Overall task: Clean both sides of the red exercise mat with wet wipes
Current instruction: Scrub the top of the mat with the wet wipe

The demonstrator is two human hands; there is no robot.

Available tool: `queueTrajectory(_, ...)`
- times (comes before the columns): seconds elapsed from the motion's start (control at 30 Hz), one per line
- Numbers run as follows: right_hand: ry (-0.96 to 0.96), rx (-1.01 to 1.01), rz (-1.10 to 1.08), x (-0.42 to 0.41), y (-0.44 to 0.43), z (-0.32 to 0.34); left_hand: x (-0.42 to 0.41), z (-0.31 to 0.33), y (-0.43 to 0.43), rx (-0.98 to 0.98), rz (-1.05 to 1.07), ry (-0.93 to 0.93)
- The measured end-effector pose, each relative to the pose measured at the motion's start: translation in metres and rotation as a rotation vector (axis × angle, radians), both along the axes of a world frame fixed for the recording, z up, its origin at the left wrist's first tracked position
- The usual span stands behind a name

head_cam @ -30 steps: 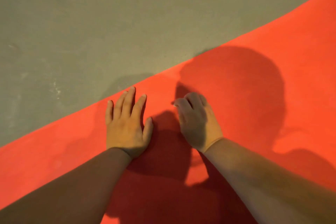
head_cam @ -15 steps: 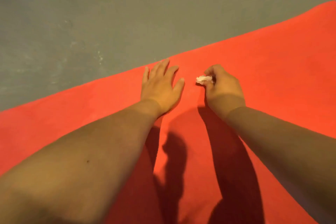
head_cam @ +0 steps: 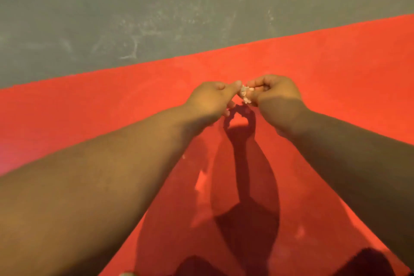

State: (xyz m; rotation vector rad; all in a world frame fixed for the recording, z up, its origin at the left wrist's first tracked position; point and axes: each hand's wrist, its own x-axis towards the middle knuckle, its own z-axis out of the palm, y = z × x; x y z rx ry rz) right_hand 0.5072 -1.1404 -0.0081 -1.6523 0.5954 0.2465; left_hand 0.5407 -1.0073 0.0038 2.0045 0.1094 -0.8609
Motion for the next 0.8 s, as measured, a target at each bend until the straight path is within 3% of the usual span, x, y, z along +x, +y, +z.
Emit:
queueTrajectory(0.27,0.058,-0.082,0.222,0.000,0.167,0.090,-0.018,0.096,0.171,-0.033,0.230,0.051)
queueTrajectory(0.4,-0.041,-0.390,0.587,-0.012,0.231,0.125,-0.036,0.132,0.234,0.040,0.220,0.173)
queueTrajectory(0.53,-0.061,-0.381,0.759,-0.044,0.271,0.136,-0.077,0.129,0.284,0.068,0.276,0.221)
queueTrajectory(0.8,-0.042,-0.416,0.852,-0.072,0.287,0.120,-0.149,0.109,0.307,-0.172,0.669,0.210)
